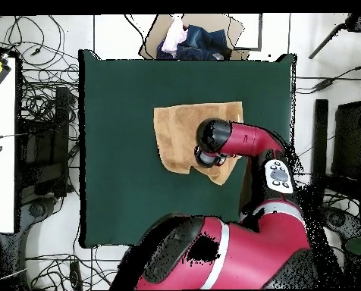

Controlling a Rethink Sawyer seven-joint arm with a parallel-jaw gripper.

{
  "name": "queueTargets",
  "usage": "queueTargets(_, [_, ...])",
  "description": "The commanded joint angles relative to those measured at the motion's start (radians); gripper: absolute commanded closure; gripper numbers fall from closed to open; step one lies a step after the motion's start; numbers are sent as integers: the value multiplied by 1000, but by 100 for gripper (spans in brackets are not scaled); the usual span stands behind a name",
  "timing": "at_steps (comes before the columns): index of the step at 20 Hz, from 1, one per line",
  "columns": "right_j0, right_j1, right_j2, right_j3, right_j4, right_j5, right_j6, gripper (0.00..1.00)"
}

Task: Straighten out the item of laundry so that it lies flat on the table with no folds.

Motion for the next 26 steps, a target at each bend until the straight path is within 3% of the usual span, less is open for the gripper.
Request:
queueTargets(1, [-9, -11, -40, 225, -115, -84, -4, 100])
queueTargets(20, [0, -19, -49, 342, -193, -172, 51, 100])
queueTargets(26, [-2, 7, -43, 292, -195, -162, 53, 100])
